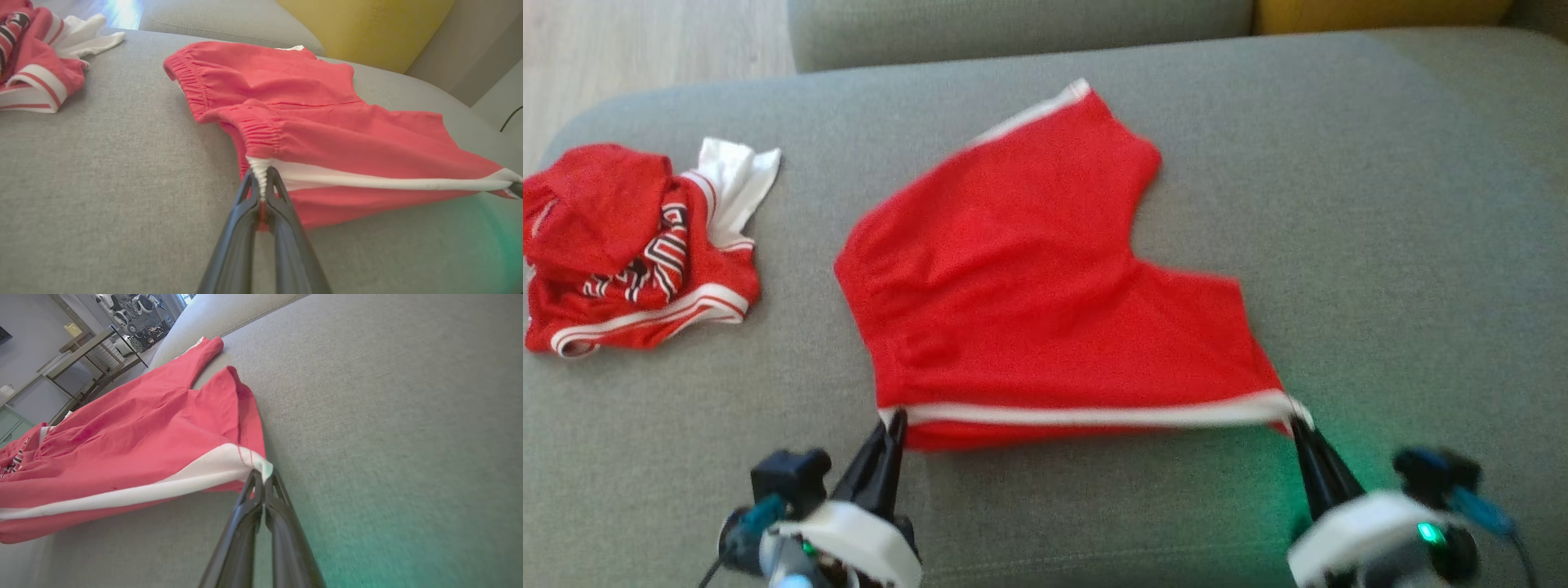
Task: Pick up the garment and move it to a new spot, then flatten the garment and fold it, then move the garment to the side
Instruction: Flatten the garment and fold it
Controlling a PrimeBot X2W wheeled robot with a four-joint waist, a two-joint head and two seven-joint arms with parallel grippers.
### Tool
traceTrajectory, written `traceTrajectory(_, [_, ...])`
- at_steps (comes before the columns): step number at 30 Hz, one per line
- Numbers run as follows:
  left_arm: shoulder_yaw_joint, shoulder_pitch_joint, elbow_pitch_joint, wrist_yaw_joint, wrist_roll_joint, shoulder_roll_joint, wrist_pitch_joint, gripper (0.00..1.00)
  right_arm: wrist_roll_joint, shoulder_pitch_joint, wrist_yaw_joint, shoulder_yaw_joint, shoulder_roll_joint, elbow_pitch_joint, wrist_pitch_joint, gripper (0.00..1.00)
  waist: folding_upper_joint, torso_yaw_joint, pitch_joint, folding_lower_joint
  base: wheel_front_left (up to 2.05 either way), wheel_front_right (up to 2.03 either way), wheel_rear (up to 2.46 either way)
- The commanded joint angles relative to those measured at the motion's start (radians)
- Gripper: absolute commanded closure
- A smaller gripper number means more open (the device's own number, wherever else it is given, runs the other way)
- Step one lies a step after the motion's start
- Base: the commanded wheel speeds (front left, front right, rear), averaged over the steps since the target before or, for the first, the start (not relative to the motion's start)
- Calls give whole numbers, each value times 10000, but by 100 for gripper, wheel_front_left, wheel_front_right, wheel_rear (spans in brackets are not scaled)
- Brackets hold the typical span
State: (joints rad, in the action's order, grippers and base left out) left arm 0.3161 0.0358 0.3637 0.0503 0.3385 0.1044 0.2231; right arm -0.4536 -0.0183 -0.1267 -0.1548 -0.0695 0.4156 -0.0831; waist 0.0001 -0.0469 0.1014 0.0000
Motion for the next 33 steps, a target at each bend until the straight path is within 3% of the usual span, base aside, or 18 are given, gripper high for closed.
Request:
traceTrajectory(1, [-288,-227,-1009,-220,59,272,-275,100,332,958,-40,284,82,-1609,663,100,-1,15,-262,0,0,0,0])
traceTrajectory(8, [-235,-1608,-2853,-646,242,485,-1291,100,533,3262,-40,1037,186,-4991,2355,100,-1,-12,-418,0,0,0,0])
traceTrajectory(14, [-297,-1981,-3851,-844,441,632,-1928,100,505,3721,-40,1359,190,-6249,2933,100,-1,8,-417,0,0,0,0])
traceTrajectory(19, [-392,-1818,-4157,-915,596,675,-2211,100,900,3091,-40,1604,191,-6392,3116,100,-1,88,-259,0,0,0,0])
traceTrajectory(25, [-465,-909,-4339,-899,711,689,-2623,100,1586,1247,-40,1540,122,-6065,3396,100,-1,492,481,0,0,0,0])
traceTrajectory(33, [-542,961,-3910,-419,1182,493,-2763,100,1268,-1996,-40,926,-1058,-4707,3604,100,-1,1333,1774,0,0,0,0])
